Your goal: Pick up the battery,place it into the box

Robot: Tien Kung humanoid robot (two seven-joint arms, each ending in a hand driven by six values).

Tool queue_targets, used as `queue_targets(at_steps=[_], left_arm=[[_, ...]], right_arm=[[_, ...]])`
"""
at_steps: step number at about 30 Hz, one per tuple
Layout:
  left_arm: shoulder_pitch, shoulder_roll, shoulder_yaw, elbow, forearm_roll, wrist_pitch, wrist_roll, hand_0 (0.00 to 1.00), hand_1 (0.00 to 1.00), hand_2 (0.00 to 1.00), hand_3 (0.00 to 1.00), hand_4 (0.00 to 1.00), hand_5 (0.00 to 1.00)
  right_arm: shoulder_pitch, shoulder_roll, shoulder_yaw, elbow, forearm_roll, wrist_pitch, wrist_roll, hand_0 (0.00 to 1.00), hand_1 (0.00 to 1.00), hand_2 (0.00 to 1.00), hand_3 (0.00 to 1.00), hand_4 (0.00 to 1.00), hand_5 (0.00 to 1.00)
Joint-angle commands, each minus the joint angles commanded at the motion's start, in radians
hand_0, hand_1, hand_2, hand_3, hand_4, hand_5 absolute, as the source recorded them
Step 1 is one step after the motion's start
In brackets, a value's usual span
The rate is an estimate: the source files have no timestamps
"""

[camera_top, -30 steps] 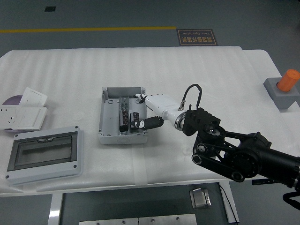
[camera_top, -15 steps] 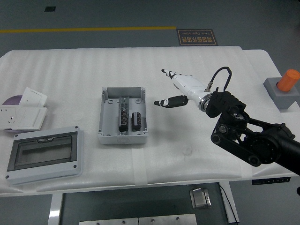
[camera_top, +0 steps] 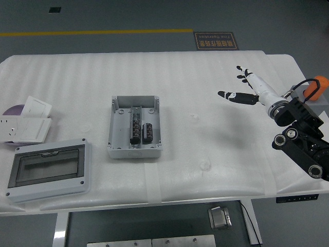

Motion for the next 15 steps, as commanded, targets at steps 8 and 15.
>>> queue_targets(at_steps=[8,15], left_arm=[[0.010,-0.006,-0.003,0.001,-0.010,-0.006,0.006,0.688,0.703,0.555,0.561,0.575,0.413],[0.023,-0.012,-0.010,0.001,-0.012,-0.004,0.009,0.688,0.704,0.555,0.560,0.581,0.409]], right_arm=[[-0.082,0.049,0.096,0.008,0.149,-0.030,0.099,0.791,0.800,0.829,0.978,0.949,0.610],[-0.145,0.057,0.112,0.011,0.230,-0.052,0.165,0.791,0.794,0.820,0.961,0.945,0.606]])
